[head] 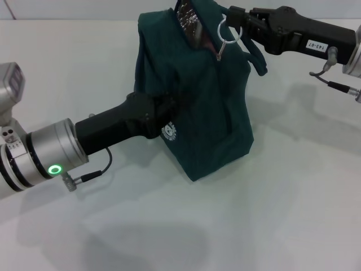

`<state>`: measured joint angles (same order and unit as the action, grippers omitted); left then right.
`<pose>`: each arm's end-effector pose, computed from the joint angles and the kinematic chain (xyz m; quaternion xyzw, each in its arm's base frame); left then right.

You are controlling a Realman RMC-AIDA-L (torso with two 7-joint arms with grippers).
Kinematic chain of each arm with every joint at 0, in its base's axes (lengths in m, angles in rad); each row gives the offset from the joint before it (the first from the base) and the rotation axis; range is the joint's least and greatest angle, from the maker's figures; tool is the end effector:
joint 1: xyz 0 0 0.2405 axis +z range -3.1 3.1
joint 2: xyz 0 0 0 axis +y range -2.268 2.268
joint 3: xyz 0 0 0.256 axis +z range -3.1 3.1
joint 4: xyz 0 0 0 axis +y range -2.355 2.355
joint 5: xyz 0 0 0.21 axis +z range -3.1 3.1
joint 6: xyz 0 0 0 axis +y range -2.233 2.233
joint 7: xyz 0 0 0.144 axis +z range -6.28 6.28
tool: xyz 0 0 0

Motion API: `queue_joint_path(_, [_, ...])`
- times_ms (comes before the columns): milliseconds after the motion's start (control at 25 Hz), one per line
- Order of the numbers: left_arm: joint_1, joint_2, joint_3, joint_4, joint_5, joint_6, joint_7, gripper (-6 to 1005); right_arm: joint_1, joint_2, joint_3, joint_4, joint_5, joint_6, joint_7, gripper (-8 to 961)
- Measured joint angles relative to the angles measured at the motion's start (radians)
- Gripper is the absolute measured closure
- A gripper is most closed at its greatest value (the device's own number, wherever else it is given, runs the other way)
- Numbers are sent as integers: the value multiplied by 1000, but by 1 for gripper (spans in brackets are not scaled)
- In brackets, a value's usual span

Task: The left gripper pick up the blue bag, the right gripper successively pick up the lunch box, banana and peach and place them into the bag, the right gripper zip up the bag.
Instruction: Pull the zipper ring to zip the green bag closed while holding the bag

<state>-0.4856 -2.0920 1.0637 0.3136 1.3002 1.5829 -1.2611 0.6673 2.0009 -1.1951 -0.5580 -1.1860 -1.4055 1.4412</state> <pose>-0.2347 0.2998 -0.0424 -0.8418 -0.2836 -0.4510 0.0869 0.1572 0.3854 0.0079 -0.8791 0.1870 0.4257 0.1048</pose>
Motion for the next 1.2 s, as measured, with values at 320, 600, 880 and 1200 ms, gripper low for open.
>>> queue_joint_path(320, [-1,0,6,-4,-1,4,0,944,12,0,-4,-7,-6,-27,-2,935])
queue_joint_path(600, [-13,0,10,-2,0,6,-2,952,53,0,-7,1,-39,-20,-2,935])
queue_joint_path(880, [-25,0,51,1,4,16,0,952,76,0,-7,3,-61,7,-2,937])
queue_joint_path(1200, [-24,1,74,2,4,17,0,952,89,-1,-8,12,-70,17,-2,947])
